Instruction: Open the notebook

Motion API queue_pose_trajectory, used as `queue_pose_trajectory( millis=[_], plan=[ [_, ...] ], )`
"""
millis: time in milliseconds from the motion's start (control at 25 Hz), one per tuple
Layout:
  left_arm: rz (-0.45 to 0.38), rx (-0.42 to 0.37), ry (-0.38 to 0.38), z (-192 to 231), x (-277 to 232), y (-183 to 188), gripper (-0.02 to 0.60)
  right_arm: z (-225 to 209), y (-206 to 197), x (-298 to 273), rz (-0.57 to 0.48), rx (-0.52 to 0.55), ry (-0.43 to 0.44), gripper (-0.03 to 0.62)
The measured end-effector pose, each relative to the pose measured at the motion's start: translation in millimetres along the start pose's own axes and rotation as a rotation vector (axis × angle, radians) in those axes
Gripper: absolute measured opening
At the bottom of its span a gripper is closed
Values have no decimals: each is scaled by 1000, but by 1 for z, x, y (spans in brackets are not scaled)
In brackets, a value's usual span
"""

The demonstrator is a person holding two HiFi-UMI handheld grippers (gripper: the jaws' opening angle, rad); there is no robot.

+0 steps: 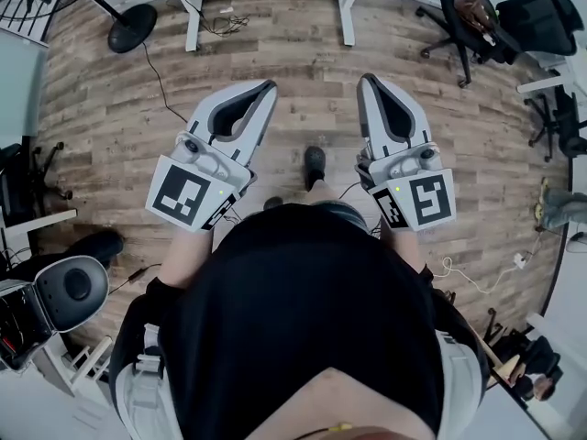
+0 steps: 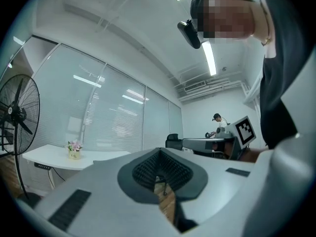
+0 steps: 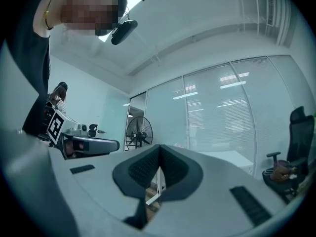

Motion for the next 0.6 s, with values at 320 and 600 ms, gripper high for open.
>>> queue_pose_trajectory(
  millis=[320,600],
  plan=[
    [-7,-4,35,29,-60,0,12,-59,2,-42,6,2,27,3],
    [-2,-13,59,42,-109,1,12,-107,7,-69,0,-11,61,3]
  ],
)
Point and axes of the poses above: the fingertips, and each gripper's own axes: x backward along the fingers, z to its left, y out of its top, the point moved 4 cm from there along x, backward along the fingers, and after that the axes turned 6 degrees about -x, right-handed, at the moved point
